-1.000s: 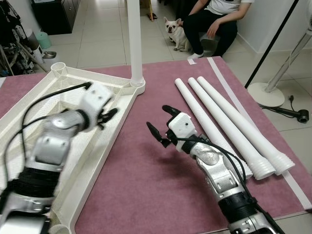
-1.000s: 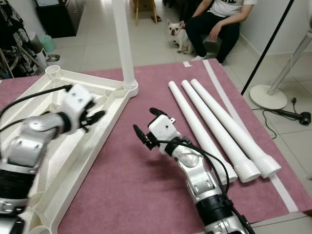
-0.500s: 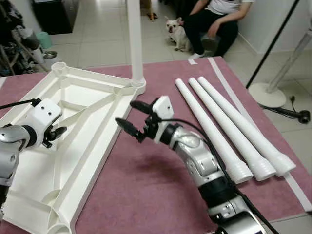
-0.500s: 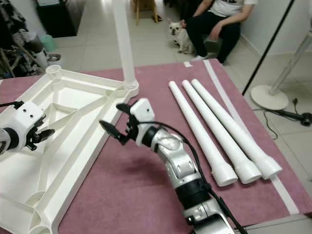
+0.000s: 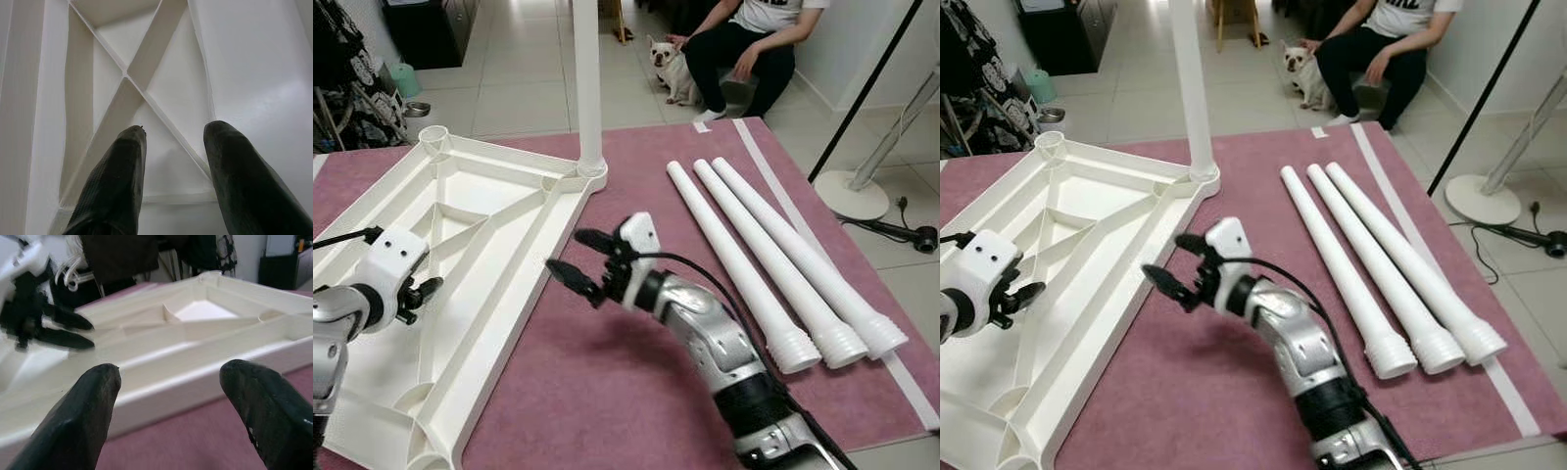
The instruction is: Building children table
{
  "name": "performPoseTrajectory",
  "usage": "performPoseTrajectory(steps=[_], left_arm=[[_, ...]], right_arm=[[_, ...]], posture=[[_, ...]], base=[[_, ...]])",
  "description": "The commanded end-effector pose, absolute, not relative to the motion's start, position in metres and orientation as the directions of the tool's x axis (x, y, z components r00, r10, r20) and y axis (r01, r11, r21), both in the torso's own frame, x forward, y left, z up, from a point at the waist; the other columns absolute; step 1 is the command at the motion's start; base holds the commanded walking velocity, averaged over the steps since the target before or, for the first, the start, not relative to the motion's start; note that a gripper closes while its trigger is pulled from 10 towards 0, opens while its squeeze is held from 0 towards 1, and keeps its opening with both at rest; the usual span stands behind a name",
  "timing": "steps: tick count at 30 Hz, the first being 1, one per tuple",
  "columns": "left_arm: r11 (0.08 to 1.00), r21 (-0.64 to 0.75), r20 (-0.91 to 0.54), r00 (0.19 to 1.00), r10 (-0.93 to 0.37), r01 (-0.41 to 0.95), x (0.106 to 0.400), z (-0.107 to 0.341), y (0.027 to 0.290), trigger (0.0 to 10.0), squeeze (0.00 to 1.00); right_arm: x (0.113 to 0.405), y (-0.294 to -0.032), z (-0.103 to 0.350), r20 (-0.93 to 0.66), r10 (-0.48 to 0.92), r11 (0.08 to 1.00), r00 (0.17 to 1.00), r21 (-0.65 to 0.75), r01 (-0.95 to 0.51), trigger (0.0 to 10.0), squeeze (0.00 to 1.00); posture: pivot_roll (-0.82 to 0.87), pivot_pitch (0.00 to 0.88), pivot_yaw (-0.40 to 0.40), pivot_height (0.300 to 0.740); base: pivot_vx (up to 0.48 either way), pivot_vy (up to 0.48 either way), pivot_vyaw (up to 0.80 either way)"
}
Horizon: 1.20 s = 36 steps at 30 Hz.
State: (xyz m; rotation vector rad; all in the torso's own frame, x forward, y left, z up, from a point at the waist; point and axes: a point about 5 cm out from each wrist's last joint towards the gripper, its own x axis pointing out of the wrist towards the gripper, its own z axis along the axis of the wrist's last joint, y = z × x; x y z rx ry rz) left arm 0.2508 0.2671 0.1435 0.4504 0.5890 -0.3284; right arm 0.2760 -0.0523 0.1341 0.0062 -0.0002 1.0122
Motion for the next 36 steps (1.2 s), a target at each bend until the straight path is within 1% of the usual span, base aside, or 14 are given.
performPoseTrajectory(steps=[1, 3, 4, 9, 11, 14, 21, 27, 28, 29, 31, 32, 33, 36], left_arm=[[0.883, 0.184, -0.612, 0.753, -0.241, 0.432, 0.239, 0.145, 0.269, 10.0, 0.0], [0.896, 0.151, -0.594, 0.763, -0.255, 0.417, 0.235, 0.15, 0.271, 10.0, 0.0], [0.903, 0.153, -0.585, 0.773, -0.244, 0.401, 0.228, 0.157, 0.275, 10.0, 0.0], [0.88, 0.159, -0.617, 0.741, -0.266, 0.448, 0.209, 0.158, 0.271, 10.0, 0.0], [0.871, 0.169, -0.626, 0.733, -0.267, 0.461, 0.207, 0.156, 0.27, 10.0, 0.0], [0.869, 0.229, -0.66, 0.726, -0.193, 0.439, 0.204, 0.143, 0.271, 10.0, 0.0], [0.883, 0.221, -0.683, 0.712, -0.163, 0.414, 0.203, 0.133, 0.266, 10.0, 0.0], [0.908, 0.242, -0.688, 0.721, -0.087, 0.341, 0.214, 0.118, 0.267, 10.0, 0.0], [0.909, 0.24, -0.69, 0.718, -0.087, 0.34, 0.214, 0.117, 0.266, 4.9, 0.0], [0.91, 0.238, -0.692, 0.716, -0.086, 0.34, 0.215, 0.116, 0.265, 4.4, 0.0], [0.91, 0.237, -0.694, 0.715, -0.086, 0.34, 0.215, 0.115, 0.265, 4.4, 0.0], [0.91, 0.237, -0.695, 0.714, -0.085, 0.339, 0.216, 0.114, 0.264, 3.8, 0.0], [0.918, 0.231, -0.692, 0.718, -0.077, 0.322, 0.219, 0.113, 0.261, 0.0, 0.0], [0.939, 0.195, -0.685, 0.724, -0.075, 0.282, 0.226, 0.11, 0.254, 0.0, 0.0]], right_arm=[[0.265, -0.057, 0.129, -0.064, 0.891, 0.442, 0.449, -0.097, -0.892, 10.0, 0.0], [0.261, -0.062, 0.125, -0.11, 0.903, 0.399, 0.415, -0.143, -0.906, 10.0, 0.0], [0.255, -0.07, 0.123, -0.159, 0.911, 0.351, 0.381, -0.186, -0.918, 10.0, 0.0], [0.254, -0.075, 0.124, -0.197, 0.917, 0.303, 0.346, -0.218, -0.928, 10.0, 0.0], [0.254, -0.075, 0.124, -0.196, 0.917, 0.304, 0.347, -0.221, -0.927, 10.0, 0.0], [0.258, -0.071, 0.127, -0.178, 0.919, 0.31, 0.352, -0.225, -0.924, 10.0, 0.0], [0.258, -0.068, 0.133, -0.161, 0.928, 0.293, 0.335, -0.237, -0.926, 10.0, 0.0], [0.261, -0.068, 0.138, -0.138, 0.927, 0.31, 0.35, -0.25, -0.918, 10.0, 0.0], [0.261, -0.069, 0.138, -0.135, 0.926, 0.314, 0.354, -0.249, -0.916, 10.0, 0.0], [0.261, -0.069, 0.138, -0.133, 0.924, 0.319, 0.358, -0.248, -0.915, 10.0, 0.0], [0.261, -0.07, 0.138, -0.131, 0.923, 0.322, 0.361, -0.248, -0.914, 10.0, 0.0], [0.261, -0.07, 0.138, -0.13, 0.923, 0.324, 0.363, -0.247, -0.913, 10.0, 0.0], [0.261, -0.07, 0.139, -0.124, 0.92, 0.334, 0.372, -0.247, -0.91, 10.0, 0.0], [0.261, -0.07, 0.139, -0.114, 0.915, 0.35, 0.386, -0.248, -0.903, 10.0, 0.0]], posture=[[0.07, 0.0, 0.068, 0.74], [0.07, 0.0, 0.068, 0.74], [0.07, 0.0, 0.07, 0.74], [0.1, 0.0, 0.063, 0.74], [0.1, 0.0, 0.063, 0.74], [0.11, 0.0, 0.054, 0.74], [0.11, 0.0, 0.046, 0.74], [0.09, 0.0, 0.054, 0.74], [0.09, 0.0, 0.055, 0.74], [0.09, 0.0, 0.058, 0.74], [0.09, 0.0, 0.058, 0.74], [0.09, 0.0, 0.06, 0.74], [0.08, 0.0, 0.071, 0.74], [0.08, 0.0, 0.074, 0.74]], base=[[0.0, 0.0, 0.0], [0.0, 0.0, 0.0], [0.0, 0.0, 0.0], [0.0, 0.0, 0.0], [0.0, 0.0, 0.0], [0.0, 0.0, 0.0], [0.0, 0.0, 0.0], [0.0, 0.0, 0.0], [0.0, 0.0, 0.0], [0.0, 0.0, 0.0], [0.0, 0.0, 0.0], [0.0, 0.0, 0.0], [0.0, 0.0, 0.0], [0.0, 0.0, 0.0]])
